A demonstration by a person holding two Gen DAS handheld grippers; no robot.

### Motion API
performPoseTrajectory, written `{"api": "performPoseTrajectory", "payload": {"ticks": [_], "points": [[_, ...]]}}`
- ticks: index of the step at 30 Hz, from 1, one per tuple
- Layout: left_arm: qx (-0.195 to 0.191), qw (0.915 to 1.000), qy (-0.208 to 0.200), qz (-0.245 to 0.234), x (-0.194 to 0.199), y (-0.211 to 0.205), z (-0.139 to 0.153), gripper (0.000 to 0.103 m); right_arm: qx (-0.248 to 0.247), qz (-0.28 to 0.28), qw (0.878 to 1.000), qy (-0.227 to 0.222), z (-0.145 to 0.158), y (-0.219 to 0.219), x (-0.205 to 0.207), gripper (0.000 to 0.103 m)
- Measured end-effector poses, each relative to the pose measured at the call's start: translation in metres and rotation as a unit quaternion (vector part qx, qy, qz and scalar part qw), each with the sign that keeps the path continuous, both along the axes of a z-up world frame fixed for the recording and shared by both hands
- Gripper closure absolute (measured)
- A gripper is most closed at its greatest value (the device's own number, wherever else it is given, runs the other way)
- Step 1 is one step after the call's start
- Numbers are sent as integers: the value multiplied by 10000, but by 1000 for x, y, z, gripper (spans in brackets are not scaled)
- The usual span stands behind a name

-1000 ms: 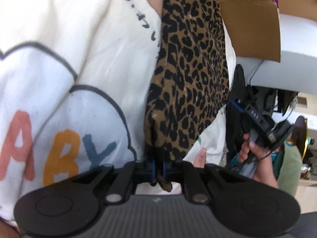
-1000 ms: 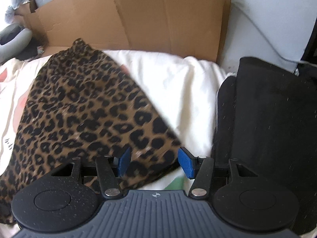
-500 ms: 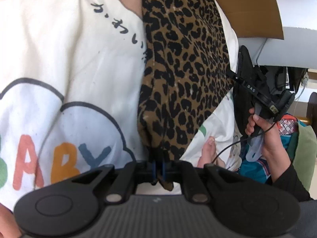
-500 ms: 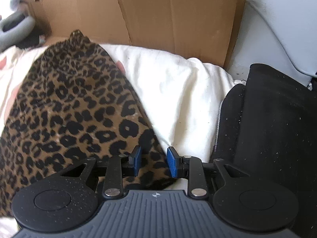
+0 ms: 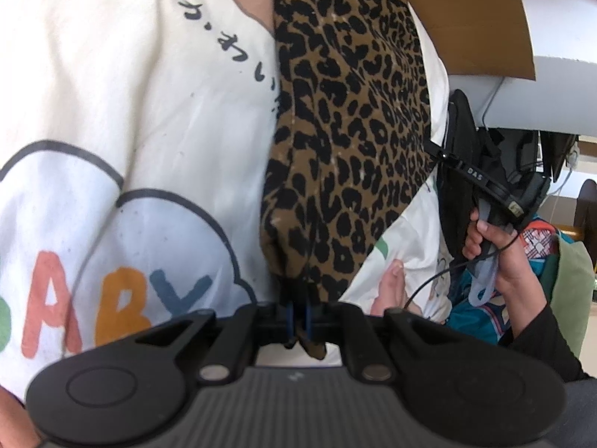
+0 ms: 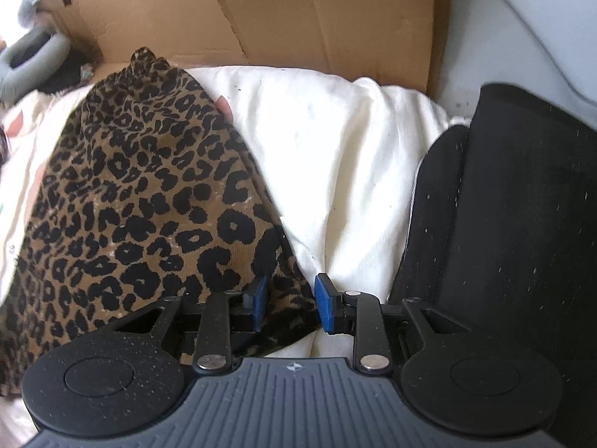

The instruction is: Fold clothes

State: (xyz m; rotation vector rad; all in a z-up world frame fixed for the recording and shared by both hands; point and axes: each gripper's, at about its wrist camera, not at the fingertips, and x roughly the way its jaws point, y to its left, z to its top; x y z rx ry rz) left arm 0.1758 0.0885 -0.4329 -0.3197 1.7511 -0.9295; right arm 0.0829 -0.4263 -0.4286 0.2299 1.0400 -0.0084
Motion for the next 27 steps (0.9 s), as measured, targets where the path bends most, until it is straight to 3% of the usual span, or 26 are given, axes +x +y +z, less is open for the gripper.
{"api": "performPoseTrajectory", "payload": {"ticks": [3, 14, 27], "points": [[-3, 10000, 6, -8, 1, 0, 0, 97, 243, -125, 9996, 51, 2, -4, 0, 98], [-95, 9996, -215, -182, 5, -8, 26, 97, 472, -444, 9979, -85, 29, -6, -7, 99], [131, 9986, -467, -228, 30, 12, 67, 98, 1401, -935, 9857, -57, 39, -8, -24, 100]]}}
